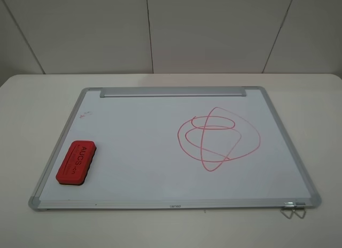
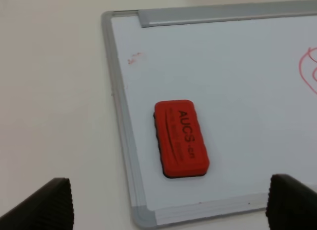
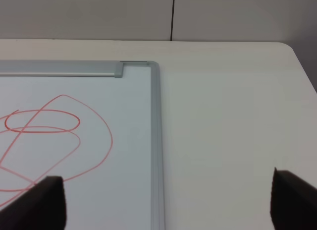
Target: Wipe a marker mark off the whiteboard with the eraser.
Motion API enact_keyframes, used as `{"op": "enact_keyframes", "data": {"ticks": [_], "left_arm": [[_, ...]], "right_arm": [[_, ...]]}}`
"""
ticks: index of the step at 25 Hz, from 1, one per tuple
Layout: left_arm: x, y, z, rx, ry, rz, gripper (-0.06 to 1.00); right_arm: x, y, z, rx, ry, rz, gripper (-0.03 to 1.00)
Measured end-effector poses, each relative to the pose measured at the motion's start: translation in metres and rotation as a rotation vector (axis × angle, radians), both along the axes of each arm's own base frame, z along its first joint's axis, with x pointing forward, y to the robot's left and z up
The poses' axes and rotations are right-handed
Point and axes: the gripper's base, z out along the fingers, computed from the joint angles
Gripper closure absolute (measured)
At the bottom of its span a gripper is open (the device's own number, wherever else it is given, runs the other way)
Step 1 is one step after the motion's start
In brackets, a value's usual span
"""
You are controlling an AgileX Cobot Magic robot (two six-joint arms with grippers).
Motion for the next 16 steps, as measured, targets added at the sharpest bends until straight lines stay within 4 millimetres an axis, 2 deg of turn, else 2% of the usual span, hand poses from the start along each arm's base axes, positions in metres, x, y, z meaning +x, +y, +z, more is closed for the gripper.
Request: {"op": "enact_keyframes", "data": {"ticks": [8, 16], "left_arm": [[0.001, -0.0013, 0.0002, 0.014, -0.004, 0.189, 0.17], [0.0012, -0.0014, 0.0002, 0.021, -0.005, 0.204, 0.17]], "right_arm": [[0.0, 0.0, 0.0, 0.0, 0.0, 0.0, 0.26], [0.0001, -0.0003, 0.0, 0.001, 0.0, 0.05, 0.26]]}}
